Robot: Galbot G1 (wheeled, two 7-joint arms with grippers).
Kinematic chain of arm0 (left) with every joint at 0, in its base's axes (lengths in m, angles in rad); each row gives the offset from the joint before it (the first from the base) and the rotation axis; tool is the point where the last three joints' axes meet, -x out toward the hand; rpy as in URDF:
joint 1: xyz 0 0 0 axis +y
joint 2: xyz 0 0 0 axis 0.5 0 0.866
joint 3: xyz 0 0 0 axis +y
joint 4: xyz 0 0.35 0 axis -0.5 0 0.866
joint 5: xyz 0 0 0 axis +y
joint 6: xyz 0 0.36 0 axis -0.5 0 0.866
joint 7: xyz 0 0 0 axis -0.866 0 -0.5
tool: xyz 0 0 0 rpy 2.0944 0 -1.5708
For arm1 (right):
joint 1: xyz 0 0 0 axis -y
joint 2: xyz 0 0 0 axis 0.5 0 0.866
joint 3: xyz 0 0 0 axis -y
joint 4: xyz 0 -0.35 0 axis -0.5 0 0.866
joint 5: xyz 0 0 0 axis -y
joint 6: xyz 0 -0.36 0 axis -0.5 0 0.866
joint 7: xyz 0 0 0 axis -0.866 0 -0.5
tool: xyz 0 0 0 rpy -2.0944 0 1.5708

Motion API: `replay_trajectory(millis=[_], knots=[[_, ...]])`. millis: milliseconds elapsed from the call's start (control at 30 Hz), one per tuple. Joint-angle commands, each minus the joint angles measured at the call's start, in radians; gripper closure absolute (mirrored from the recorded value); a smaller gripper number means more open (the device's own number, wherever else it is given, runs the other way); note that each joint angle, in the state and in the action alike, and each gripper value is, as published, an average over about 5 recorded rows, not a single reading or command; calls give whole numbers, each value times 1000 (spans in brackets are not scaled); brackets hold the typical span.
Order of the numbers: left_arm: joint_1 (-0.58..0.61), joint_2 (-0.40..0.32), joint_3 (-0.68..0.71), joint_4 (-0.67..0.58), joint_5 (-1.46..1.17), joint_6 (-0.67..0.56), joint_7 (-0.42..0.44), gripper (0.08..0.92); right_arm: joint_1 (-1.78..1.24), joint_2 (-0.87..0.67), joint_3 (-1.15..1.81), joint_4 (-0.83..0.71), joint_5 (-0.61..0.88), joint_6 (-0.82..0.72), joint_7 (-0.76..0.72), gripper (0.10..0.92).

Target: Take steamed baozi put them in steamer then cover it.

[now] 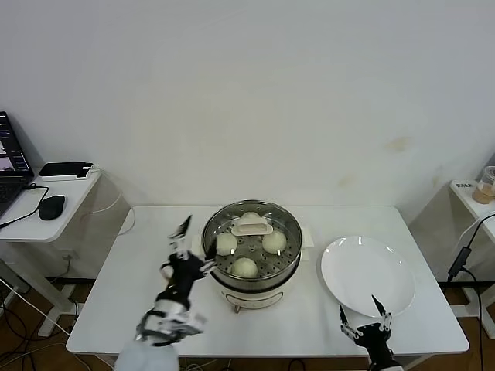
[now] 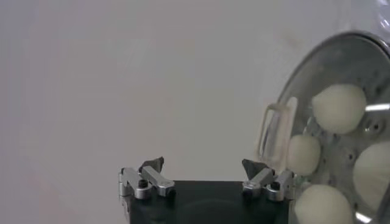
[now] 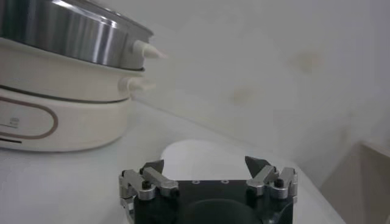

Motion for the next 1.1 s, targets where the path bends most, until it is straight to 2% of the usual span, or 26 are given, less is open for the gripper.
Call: replay_trajectory(millis=[33,367,767,1100], knots=[[341,-47,-358,-15,-986,-283,-172,177,-67,-57,-23,62,130,-36,-27,203],[445,-108,-325,27,-961,-352,-150,177,-166,-227,-48,142,384,-72,-43,203],[511,-121,-339,47,-933,-351,-127,177,-204,-263,-56,169,411,-78,-13,203],[513,-117,-354,44,-907,-350,-112,177,-208,-262,-80,176,396,-115,27,203]])
